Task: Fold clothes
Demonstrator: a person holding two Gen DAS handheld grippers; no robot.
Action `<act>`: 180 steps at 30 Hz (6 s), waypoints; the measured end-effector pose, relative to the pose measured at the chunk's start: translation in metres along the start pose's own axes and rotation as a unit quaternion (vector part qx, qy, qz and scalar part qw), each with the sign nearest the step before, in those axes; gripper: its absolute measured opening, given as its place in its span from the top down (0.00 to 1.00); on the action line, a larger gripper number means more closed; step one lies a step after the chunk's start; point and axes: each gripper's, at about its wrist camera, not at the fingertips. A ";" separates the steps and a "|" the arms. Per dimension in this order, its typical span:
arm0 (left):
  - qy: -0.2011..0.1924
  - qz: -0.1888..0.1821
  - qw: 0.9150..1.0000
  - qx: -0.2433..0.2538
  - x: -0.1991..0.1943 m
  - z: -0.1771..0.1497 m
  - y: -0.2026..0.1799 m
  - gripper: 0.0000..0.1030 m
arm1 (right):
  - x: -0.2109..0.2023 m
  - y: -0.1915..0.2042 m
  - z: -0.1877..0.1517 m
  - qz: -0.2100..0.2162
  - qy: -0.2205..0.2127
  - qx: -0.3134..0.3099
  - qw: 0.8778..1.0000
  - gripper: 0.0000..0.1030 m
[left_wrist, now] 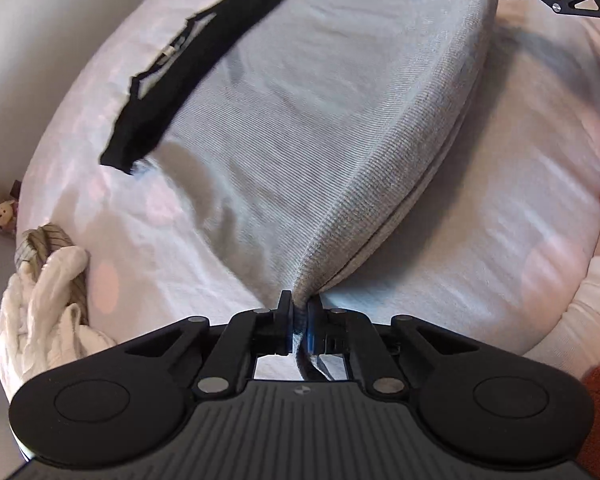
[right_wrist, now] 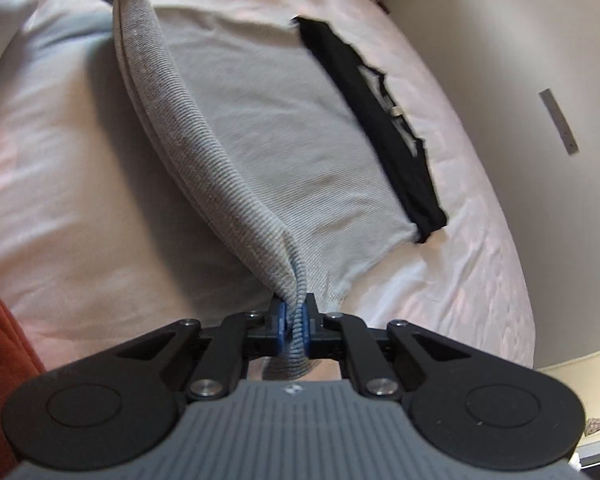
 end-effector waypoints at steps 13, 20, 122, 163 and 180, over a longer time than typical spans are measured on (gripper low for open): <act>-0.042 0.088 0.993 0.067 -0.085 0.016 0.008 0.97 | -0.066 -0.035 0.031 -0.045 -0.026 0.003 0.999 0.92; -0.048 0.090 0.990 0.094 -0.121 0.010 -0.004 0.97 | -0.102 -0.030 0.030 -0.034 -0.025 0.005 0.999 0.93; -0.024 -0.038 0.951 -0.305 0.160 0.058 0.221 0.85 | 0.222 -0.191 0.009 0.068 0.040 0.417 0.906 0.68; -0.016 -0.148 0.909 -0.388 0.019 -0.056 0.105 0.95 | 0.062 -0.078 -0.090 0.133 0.078 0.590 0.793 0.63; 0.022 -0.148 0.934 -0.323 0.019 -0.077 0.111 0.94 | 0.048 -0.090 -0.116 0.102 0.070 0.656 0.745 0.85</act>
Point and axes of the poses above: each gripper's, at about its wrist camera, not at the fingertips, and x roughly the way its jaws point, y to its left, z to its top, and after that the axes turned 4 degrees about -y, right-handed
